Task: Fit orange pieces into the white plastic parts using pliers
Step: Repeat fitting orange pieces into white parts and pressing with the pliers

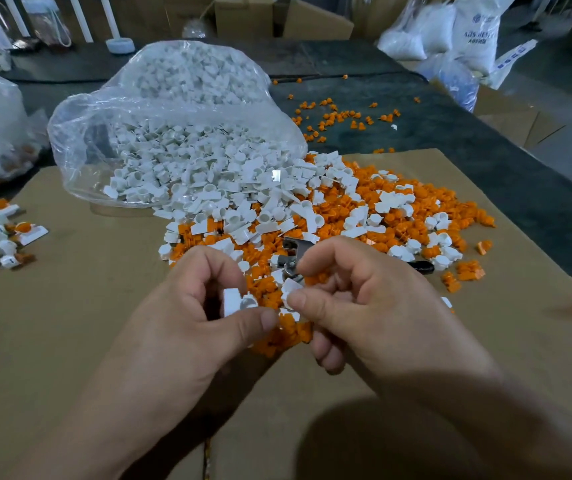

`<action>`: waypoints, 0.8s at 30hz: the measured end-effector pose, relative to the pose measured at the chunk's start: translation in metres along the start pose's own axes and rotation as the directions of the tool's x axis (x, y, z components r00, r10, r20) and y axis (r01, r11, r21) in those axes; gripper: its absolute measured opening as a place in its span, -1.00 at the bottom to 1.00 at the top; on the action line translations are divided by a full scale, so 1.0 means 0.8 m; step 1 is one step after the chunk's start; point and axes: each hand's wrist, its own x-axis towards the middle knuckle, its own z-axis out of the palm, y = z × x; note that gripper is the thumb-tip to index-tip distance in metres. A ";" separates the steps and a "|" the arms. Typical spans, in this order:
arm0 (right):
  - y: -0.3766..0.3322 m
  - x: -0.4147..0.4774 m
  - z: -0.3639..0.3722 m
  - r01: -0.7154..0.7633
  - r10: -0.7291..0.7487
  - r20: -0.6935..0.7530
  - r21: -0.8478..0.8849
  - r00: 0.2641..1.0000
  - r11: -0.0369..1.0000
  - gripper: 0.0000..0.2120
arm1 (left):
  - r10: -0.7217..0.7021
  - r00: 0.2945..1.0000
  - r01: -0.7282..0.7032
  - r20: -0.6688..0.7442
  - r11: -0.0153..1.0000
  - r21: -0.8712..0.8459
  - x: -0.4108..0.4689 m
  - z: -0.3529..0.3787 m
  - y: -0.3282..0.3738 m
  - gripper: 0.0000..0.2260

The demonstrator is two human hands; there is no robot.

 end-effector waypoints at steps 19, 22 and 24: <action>-0.003 0.004 -0.011 -0.090 0.065 0.094 0.288 0.993 0.953 -0.84 | 0.083 0.995 -0.098 -0.053 0.874 -0.476 0.003 0.008 0.003 -0.79; -0.003 0.004 -0.003 -0.042 0.022 0.078 0.262 0.997 0.964 -0.83 | 0.142 0.989 -0.149 -0.047 0.894 -0.422 -0.001 0.014 0.006 -0.80; -0.003 0.004 -0.004 -0.024 0.001 0.080 0.287 0.997 0.958 -0.82 | 0.163 0.986 -0.168 -0.047 0.911 -0.376 -0.002 0.015 0.007 -0.78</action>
